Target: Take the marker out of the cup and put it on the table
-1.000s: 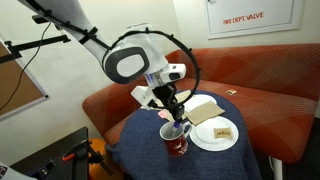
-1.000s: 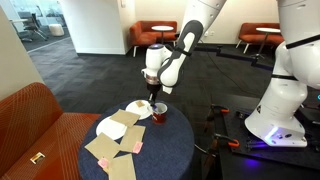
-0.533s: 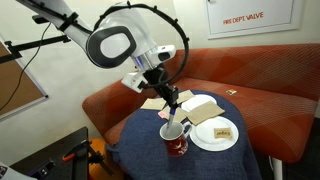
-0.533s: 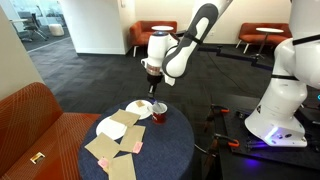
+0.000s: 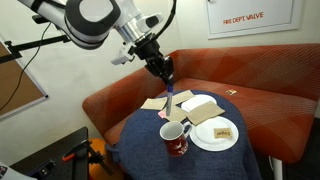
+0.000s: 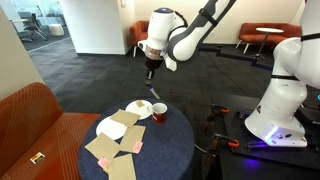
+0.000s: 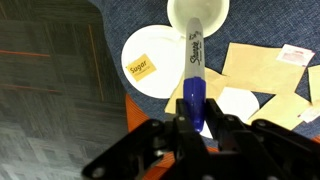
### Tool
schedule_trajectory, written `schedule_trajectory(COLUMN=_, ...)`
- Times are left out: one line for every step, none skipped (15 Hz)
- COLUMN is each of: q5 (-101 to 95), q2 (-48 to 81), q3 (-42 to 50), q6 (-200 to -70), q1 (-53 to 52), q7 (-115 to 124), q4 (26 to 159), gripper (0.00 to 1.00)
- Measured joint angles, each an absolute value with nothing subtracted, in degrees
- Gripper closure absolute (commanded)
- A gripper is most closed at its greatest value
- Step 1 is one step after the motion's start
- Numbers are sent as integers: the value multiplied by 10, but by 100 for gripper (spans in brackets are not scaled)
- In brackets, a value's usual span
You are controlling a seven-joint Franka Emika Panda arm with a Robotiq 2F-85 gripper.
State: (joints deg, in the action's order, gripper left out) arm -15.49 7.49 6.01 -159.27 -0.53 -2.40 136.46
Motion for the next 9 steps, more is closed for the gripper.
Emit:
schedule_trajectory(q5=-154, q2=66, q3=54, q6=-1584, q1=-5, q7=-31, q4=1365, gripper=94)
schedule_trajectory(q5=-152, q2=59, q3=46, q6=-1578, q1=-5, q7=-38, q4=1365, gripper=94)
schedule_trajectory(q5=-146, q2=53, q3=39, q6=-1571, q1=-5, q7=-50, q4=1365, gripper=94)
schedule_trajectory(q5=-140, q2=49, q3=30, q6=-1563, q1=-5, q7=-62, q4=1365, gripper=94)
schedule_trajectory(q5=-132, q2=46, q3=22, q6=-1557, q1=-5, q7=-76, q4=1365, gripper=94)
schedule_trajectory(q5=-121, q2=43, q3=14, q6=-1549, q1=-6, q7=-92, q4=1365, gripper=94)
schedule_trajectory(q5=-109, q2=42, q3=6, q6=-1540, q1=-6, q7=-111, q4=1364, gripper=94)
schedule_trajectory(q5=-100, q2=41, q3=-2, q6=-1532, q1=-7, q7=-127, q4=1364, gripper=94)
schedule_trajectory(q5=-95, q2=40, q3=-9, q6=-1523, q1=-7, q7=-140, q4=1364, gripper=94)
